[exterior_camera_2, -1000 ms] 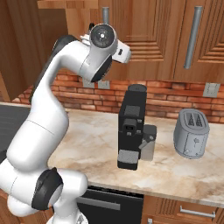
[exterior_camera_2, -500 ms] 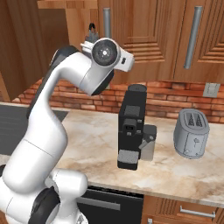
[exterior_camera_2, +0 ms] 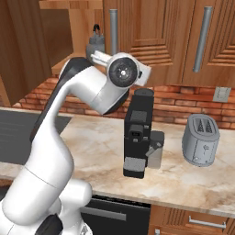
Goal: Open the cabinet, pick the kettle from the cabinet, and place it in the sink.
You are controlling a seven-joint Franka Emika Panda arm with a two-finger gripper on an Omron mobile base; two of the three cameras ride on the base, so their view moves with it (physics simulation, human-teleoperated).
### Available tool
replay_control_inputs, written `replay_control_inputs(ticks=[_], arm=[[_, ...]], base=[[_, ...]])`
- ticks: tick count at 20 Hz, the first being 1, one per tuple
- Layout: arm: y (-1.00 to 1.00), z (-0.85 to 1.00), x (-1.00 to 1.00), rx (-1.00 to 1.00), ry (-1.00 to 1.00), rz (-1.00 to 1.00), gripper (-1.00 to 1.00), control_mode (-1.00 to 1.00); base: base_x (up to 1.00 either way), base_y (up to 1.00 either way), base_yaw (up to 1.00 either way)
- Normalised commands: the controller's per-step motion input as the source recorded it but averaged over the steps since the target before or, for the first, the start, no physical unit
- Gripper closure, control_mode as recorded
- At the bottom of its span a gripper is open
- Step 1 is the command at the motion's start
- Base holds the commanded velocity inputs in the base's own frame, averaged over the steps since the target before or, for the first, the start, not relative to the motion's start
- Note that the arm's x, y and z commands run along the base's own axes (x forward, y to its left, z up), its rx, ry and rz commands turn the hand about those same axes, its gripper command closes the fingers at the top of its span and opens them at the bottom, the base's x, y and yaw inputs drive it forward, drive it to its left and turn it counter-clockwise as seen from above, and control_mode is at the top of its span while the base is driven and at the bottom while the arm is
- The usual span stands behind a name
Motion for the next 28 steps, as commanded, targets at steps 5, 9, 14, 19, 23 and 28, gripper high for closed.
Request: replay_control_inputs(ticks=[5, 9, 14, 19, 23, 28], arm=[[-0.56, 0.04, -0.42, 0.01, 0.00, 0.03, 1.00, -1.00], [-0.57, 0.07, -0.39, 0.00, -0.01, 0.03, 1.00, -1.00], [-0.18, 0.11, -0.27, 0.00, 0.07, 0.00, 1.00, -1.00], [0.21, 0.04, -0.15, 0.00, 0.17, -0.02, -1.00, -1.00], [0.36, 0.00, -0.12, 0.00, 0.14, 0.00, -1.00, -1.00], [0.37, 0.00, -0.11, 0.04, 0.05, 0.00, -1.00, -1.00]], base=[[0.00, 0.00, 0.00], [0.00, 0.00, 0.00], [0.00, 0.00, 0.00], [0.00, 0.00, 0.00], [0.00, 0.00, 0.00], [0.00, 0.00, 0.00]])
